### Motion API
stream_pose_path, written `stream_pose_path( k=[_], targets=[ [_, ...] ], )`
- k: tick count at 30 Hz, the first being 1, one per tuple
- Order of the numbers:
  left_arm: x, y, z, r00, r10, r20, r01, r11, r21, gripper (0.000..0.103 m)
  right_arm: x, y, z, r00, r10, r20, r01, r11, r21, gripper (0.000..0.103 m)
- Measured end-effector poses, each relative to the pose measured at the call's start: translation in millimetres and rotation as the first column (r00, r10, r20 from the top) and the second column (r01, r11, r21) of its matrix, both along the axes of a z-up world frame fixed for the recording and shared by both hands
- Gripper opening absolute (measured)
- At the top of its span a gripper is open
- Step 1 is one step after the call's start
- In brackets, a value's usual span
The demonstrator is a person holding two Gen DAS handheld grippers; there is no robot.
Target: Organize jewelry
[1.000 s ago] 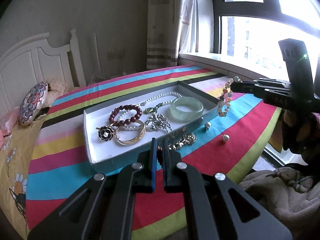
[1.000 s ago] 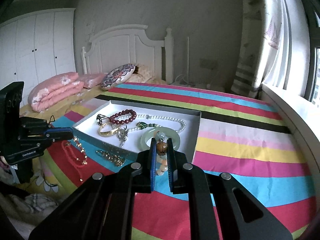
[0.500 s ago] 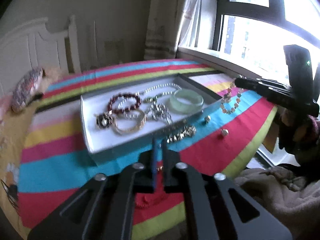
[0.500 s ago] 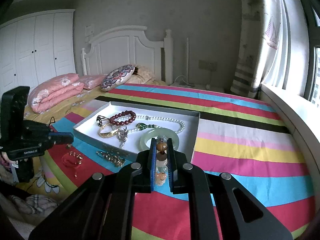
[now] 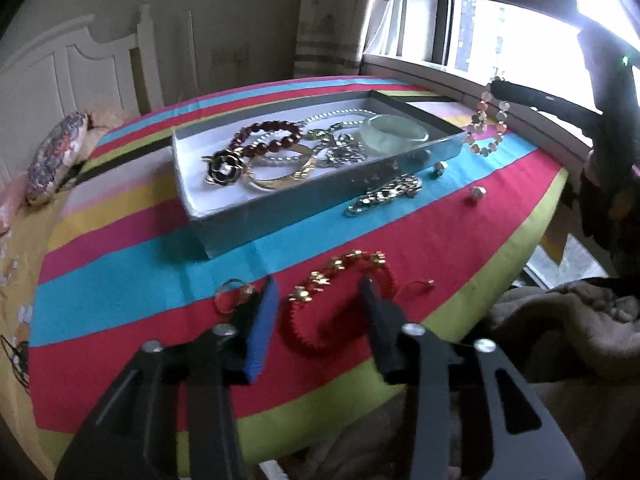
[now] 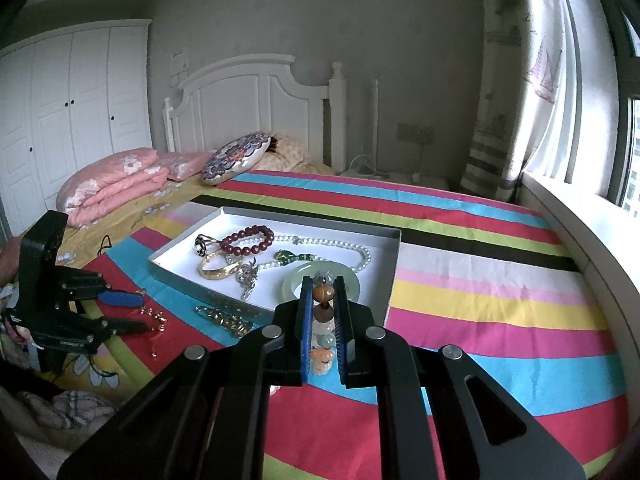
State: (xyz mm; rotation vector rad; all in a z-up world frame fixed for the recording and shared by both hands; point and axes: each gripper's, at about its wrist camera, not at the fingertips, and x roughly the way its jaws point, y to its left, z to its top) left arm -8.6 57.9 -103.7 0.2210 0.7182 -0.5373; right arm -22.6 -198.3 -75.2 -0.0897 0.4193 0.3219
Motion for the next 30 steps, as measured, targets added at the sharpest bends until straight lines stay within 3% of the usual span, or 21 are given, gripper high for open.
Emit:
stream_pose_path(
  k=[1,6,12,30],
  targets=[
    [0.8,0.7,0.4,1.000,0.000,0.001,0.000,1.000,-0.002,0.010,0.2,0.9,0.4,1.000,0.002,0.000,-0.002,1.000,-0.002,0.011],
    [-5.0,-6.8,3.3,0.998,0.000,0.070,-0.004,0.999,0.051,0.006,-1.7,5.2,3.0,1.000,0.004,0.007,-0.004,1.000,-0.010,0.011],
    [-6.0,-19.5,26.9,0.990,-0.023,0.140,0.017,0.999,0.049,0.006,-3.8,11.6,7.6,1.000,0.012,0.026,-0.012,1.000,-0.018,0.011],
    [-4.2,-42.3,77.6,0.968,-0.092,0.235,0.074,0.994,0.085,0.006,-0.6,22.3,18.9,0.998,0.038,0.051,-0.036,0.999,-0.033,0.011]
  ],
)
